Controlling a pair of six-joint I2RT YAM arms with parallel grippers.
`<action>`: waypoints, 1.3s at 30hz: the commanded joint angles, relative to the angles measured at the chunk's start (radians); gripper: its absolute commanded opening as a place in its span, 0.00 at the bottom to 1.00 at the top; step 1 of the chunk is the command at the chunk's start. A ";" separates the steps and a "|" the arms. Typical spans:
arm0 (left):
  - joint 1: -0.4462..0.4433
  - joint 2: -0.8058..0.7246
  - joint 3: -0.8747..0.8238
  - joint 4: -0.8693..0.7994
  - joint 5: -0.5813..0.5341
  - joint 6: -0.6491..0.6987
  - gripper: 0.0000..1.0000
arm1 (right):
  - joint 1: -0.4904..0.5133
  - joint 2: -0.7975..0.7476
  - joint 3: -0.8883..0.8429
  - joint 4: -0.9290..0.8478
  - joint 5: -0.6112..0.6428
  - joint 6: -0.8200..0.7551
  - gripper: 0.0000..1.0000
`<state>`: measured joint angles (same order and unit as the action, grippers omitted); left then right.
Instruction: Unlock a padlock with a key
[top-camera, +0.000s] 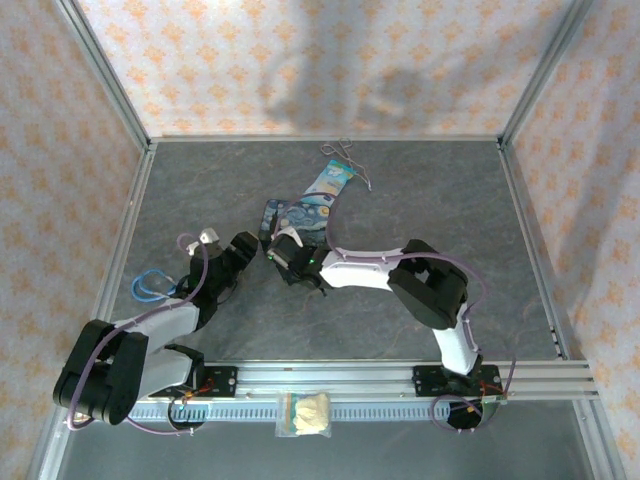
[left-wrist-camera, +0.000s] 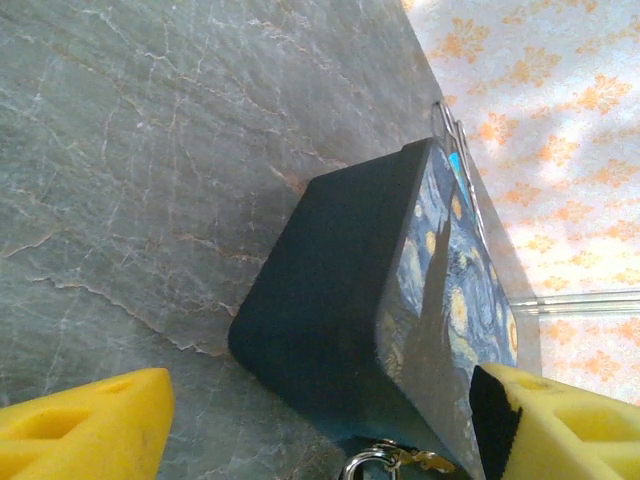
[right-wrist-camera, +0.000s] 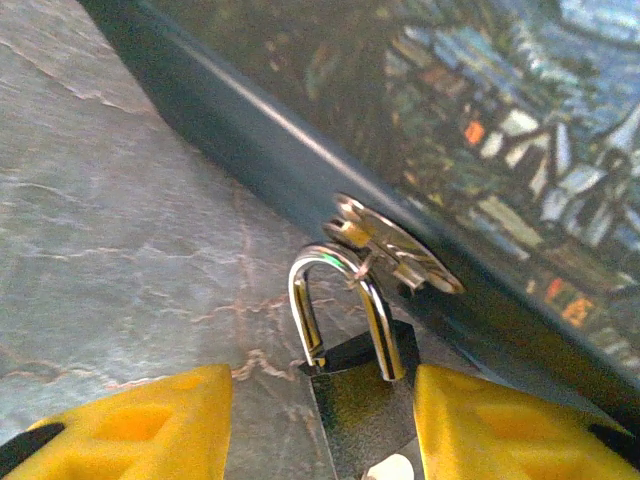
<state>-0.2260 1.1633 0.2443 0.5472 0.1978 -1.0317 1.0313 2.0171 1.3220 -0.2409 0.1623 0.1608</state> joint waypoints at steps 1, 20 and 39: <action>0.013 -0.017 -0.007 0.049 0.002 -0.015 0.78 | 0.001 0.034 0.022 -0.042 0.082 -0.015 0.50; 0.025 -0.082 -0.024 0.040 -0.013 -0.026 0.78 | -0.065 -0.013 -0.133 0.065 0.091 -0.183 0.06; 0.028 -0.129 0.007 0.019 -0.018 0.079 0.78 | -0.167 -0.224 -0.241 0.078 -0.399 -0.544 0.00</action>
<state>-0.2073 1.0111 0.2218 0.5629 0.1749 -0.9997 0.8665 1.8313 1.1046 -0.1493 -0.1818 -0.3065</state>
